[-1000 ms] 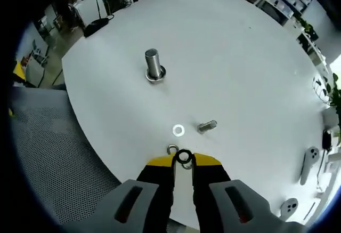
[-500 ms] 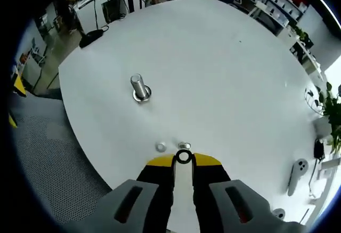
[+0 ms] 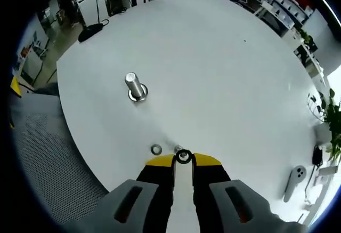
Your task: Place the washer onto the threaded stud by aligning its center hole with the stud, sliding it down to the base, and recovering from edge contact or off-axis alignment until the washer reaches the visible bottom stop.
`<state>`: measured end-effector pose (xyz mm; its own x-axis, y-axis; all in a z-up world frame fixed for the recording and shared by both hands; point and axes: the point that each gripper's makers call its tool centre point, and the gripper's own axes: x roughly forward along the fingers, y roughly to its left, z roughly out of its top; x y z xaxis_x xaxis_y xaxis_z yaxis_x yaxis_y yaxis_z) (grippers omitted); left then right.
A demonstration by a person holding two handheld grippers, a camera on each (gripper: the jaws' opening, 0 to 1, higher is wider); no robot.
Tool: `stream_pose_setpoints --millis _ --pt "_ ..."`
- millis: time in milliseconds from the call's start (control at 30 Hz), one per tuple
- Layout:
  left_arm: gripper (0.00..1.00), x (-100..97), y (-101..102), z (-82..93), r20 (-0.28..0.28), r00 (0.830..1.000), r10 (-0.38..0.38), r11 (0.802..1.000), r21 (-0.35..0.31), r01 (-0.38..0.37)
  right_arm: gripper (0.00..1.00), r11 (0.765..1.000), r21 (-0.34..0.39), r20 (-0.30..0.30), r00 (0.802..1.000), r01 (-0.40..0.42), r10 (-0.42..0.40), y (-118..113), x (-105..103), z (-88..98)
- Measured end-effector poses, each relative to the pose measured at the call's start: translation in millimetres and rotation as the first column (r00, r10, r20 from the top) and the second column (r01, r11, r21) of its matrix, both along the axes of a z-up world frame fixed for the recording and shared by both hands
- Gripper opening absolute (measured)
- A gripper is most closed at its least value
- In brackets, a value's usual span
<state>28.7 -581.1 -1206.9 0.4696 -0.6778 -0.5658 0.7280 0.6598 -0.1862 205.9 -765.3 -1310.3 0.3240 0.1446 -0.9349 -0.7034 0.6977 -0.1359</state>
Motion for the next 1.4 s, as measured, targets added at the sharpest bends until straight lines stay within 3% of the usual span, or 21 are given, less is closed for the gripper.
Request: stream_pose_setpoints --millis 433,700,967,1400 --pt "0.27 0.0 0.4 -1.3 -0.005 1.0 0.001 1.0 0.003 -0.001 0.14 1.0 0.0 -0.031 1.0 -0.001 0.001 -0.2 1.9 -11.8" --pt "0.27 0.8 1.4 -1.5 -0.006 1.0 0.008 1.0 0.003 -0.008 0.14 1.0 -0.012 -0.072 0.997 -0.014 0.013 1.4 3.7 -28.9" --pt "0.27 0.6 1.7 -3.3 -0.015 1.0 0.012 1.0 0.008 -0.012 0.14 0.999 0.005 -0.092 0.995 0.042 -0.041 2.4 4.7 -51.6" --pt "0.27 -0.5 0.6 -4.3 -0.024 1.0 0.007 1.0 0.011 -0.006 0.15 0.997 0.008 -0.112 0.991 0.077 -0.075 0.1 0.3 -57.3"
